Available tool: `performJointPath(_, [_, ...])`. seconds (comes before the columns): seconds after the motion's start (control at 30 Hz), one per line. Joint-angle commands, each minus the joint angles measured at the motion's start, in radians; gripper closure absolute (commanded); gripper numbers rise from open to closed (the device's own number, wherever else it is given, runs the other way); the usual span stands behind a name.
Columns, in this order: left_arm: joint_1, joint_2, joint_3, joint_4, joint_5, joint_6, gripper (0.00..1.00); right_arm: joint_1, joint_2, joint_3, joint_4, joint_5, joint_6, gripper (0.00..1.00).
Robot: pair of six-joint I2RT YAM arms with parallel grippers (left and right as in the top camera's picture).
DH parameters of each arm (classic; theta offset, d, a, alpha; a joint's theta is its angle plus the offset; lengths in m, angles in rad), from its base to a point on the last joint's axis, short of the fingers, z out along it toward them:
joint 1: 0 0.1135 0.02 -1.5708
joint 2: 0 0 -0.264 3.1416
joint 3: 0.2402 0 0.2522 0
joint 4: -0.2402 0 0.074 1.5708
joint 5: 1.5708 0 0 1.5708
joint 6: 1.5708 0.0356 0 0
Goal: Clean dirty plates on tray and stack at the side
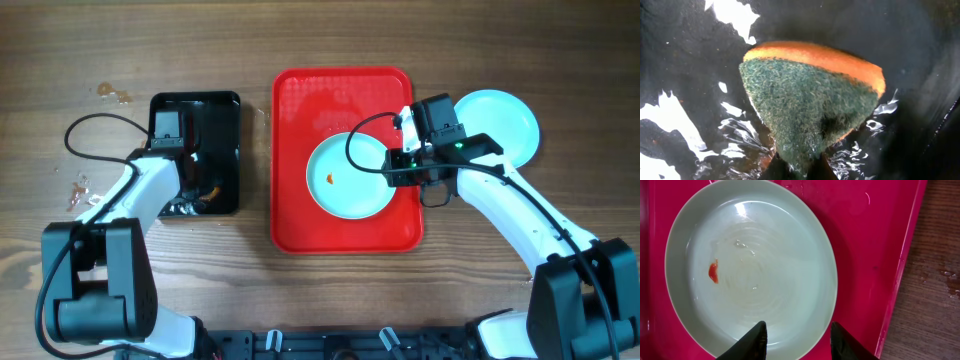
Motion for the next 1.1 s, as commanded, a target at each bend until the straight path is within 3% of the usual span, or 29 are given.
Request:
performJointPath(0.0, [-0.003, -0.016, 0.071, -0.122, 0.016, 0.035, 0.96, 0.004, -0.018, 0.005, 0.002, -0.017, 0.006, 0.59])
performJointPath(0.13, [-0.015, -0.088, 0.187, -0.227, 0.015, 0.100, 0.93, 0.004, -0.018, 0.005, 0.002, -0.017, 0.005, 0.58])
performJointPath(0.2, [-0.023, -0.095, 0.187, -0.230, 0.008, 0.100, 0.78, 0.004, -0.018, 0.005, 0.003, -0.017, 0.006, 0.59])
performJointPath(0.27, [-0.024, -0.082, 0.167, -0.227, 0.005, 0.100, 0.48, 0.004, -0.018, 0.005, 0.002, -0.017, 0.005, 0.58])
performJointPath(0.3, [-0.024, -0.075, 0.159, -0.221, -0.004, 0.100, 0.41, 0.004, -0.018, 0.005, 0.002, -0.017, 0.006, 0.59])
performJointPath(0.47, [-0.024, 0.010, 0.088, -0.089, -0.020, 0.092, 0.32, 0.004, -0.018, 0.005, 0.002, -0.017, 0.006, 0.58])
performJointPath(0.53, [-0.024, 0.057, 0.072, -0.033, 0.022, 0.092, 0.37, 0.004, -0.018, 0.005, 0.002, -0.017, 0.006, 0.59])
performJointPath(0.63, [-0.024, 0.122, 0.072, 0.002, 0.077, 0.093, 0.89, 0.004, -0.018, 0.005, 0.003, -0.030, 0.006, 0.59])
performJointPath(0.67, [-0.024, 0.131, 0.072, -0.002, 0.076, 0.095, 0.96, 0.004, -0.018, 0.005, 0.003, -0.039, 0.006, 0.59])
performJointPath(0.93, [-0.022, -0.002, 0.184, -0.165, 0.041, 0.128, 0.96, 0.004, -0.018, 0.005, 0.003, -0.043, 0.006, 0.59])
performJointPath(0.97, [-0.022, -0.023, 0.186, -0.168, 0.034, 0.130, 0.93, 0.004, -0.018, 0.005, 0.003, -0.043, 0.006, 0.59])
performJointPath(1.03, [-0.022, -0.039, 0.186, -0.173, 0.031, 0.130, 0.48, 0.004, -0.018, 0.005, 0.003, -0.043, 0.006, 0.59])
performJointPath(1.07, [-0.022, -0.037, 0.184, -0.179, 0.031, 0.130, 0.37, 0.004, -0.018, 0.005, 0.003, -0.043, 0.006, 0.59])
